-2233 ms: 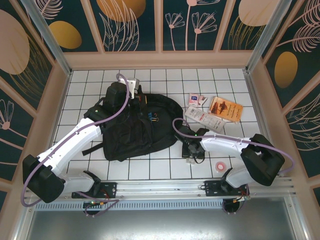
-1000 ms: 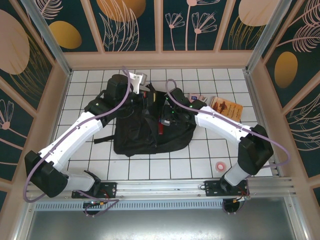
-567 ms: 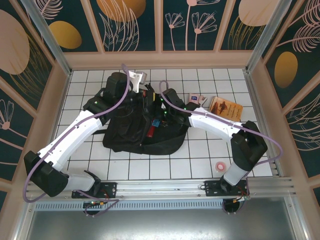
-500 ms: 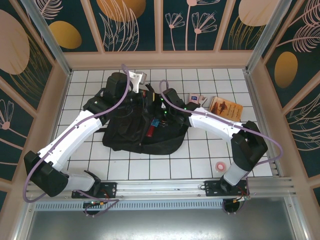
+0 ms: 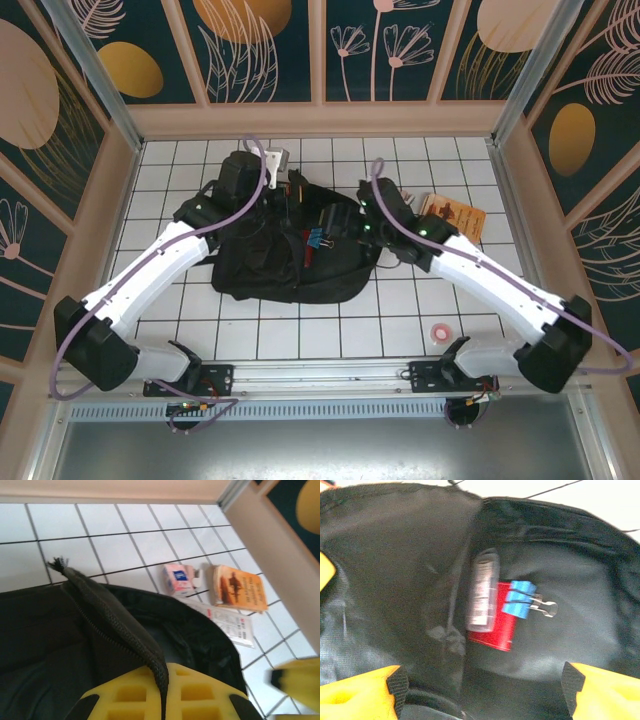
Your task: Pack the student bag
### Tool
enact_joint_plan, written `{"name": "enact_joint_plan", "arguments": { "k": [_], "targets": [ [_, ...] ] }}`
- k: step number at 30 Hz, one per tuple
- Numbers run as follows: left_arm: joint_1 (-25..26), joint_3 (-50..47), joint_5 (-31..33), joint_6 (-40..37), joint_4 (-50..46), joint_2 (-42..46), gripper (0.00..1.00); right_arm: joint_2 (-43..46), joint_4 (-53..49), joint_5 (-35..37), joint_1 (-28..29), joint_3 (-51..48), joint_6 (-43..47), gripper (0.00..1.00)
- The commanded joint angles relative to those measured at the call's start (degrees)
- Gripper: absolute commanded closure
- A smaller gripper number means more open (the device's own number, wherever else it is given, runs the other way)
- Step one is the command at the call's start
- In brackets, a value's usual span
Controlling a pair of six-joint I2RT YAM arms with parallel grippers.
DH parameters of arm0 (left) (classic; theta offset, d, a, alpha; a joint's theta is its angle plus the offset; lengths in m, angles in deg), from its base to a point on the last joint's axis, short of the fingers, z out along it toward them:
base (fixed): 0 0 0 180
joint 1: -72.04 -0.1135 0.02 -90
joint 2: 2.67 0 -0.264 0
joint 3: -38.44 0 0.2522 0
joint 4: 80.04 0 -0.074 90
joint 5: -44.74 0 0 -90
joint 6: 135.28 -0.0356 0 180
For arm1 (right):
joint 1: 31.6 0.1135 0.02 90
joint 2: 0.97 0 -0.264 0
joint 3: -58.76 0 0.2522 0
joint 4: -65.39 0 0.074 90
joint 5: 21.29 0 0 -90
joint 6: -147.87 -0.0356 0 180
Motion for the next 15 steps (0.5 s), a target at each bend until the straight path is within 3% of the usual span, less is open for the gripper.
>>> {"name": "enact_joint_plan", "arguments": {
  "k": [1, 8, 15],
  "targets": [
    [-0.1, -2.0, 7.4, 1.6, 4.2, 0.6, 1.00, 2.8, -18.5, 11.7, -1.0, -2.6, -9.3, 0.16],
    [-0.3, -4.9, 18.7, 1.7, 4.4, 5.1, 1.00, 2.6, -35.9, 11.0, -3.0, -11.3, -24.6, 0.01],
    [-0.3, -4.9, 16.9, 1.7, 4.6, 6.9, 1.00, 5.5, -31.3, -1.2, -9.5, -23.4, -28.5, 0.01]
  ]
}}
